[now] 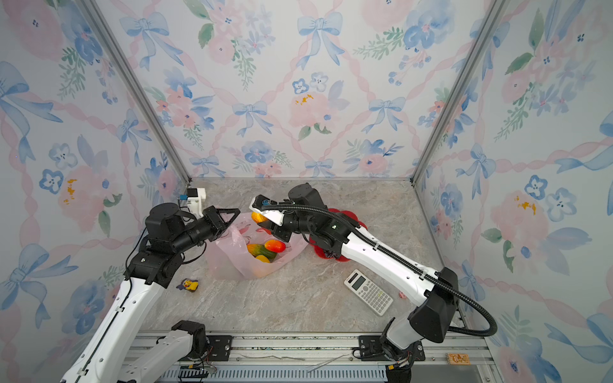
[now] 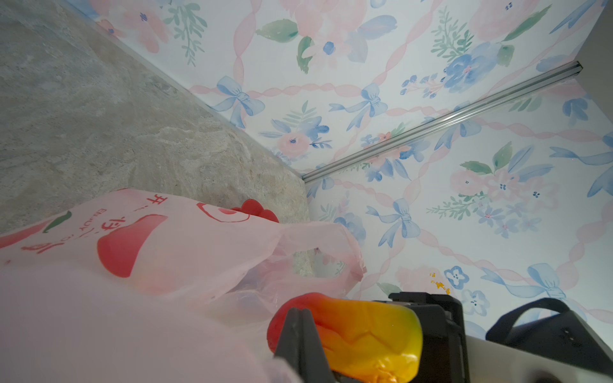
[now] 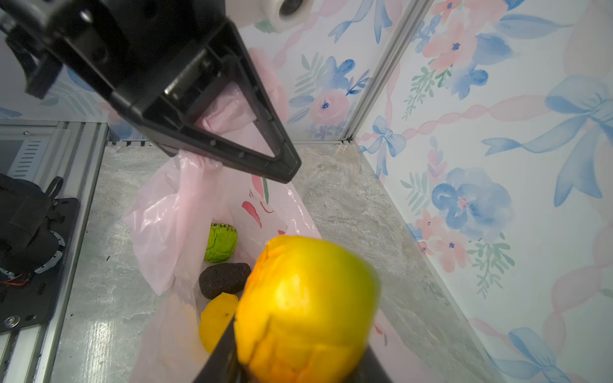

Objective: Place the fruits into the plastic bag
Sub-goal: 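Carry the fruit toward the bag mouth held by the left gripper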

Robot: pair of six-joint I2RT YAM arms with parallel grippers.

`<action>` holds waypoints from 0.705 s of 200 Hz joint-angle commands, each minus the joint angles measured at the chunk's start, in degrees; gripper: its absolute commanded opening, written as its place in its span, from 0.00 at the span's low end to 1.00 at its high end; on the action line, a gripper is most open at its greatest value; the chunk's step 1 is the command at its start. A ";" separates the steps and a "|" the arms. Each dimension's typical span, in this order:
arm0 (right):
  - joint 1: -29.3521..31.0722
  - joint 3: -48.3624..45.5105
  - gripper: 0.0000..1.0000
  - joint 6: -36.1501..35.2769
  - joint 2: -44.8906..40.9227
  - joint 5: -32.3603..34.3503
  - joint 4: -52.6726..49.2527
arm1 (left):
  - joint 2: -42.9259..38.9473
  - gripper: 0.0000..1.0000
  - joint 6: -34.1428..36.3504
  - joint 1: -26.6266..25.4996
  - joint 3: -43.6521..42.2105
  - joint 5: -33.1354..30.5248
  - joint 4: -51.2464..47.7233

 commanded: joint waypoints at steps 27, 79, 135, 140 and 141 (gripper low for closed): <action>0.40 -2.86 0.13 1.07 5.05 -1.03 2.04 | 1.32 0.00 0.93 -0.35 1.41 0.59 0.95; 1.02 1.68 0.13 3.73 12.92 -3.80 -5.24 | 0.29 0.00 0.17 0.62 0.25 1.75 0.90; 1.64 9.15 0.13 12.38 23.58 -7.10 -8.87 | -0.11 0.00 -0.27 0.66 0.03 2.30 1.09; 1.64 9.52 0.13 13.03 24.31 -6.91 -8.93 | -0.28 0.00 -0.27 0.62 -0.12 2.32 1.08; 1.64 9.64 0.13 13.07 24.45 -6.89 -8.98 | -0.30 0.00 -0.23 0.62 -0.15 2.32 1.05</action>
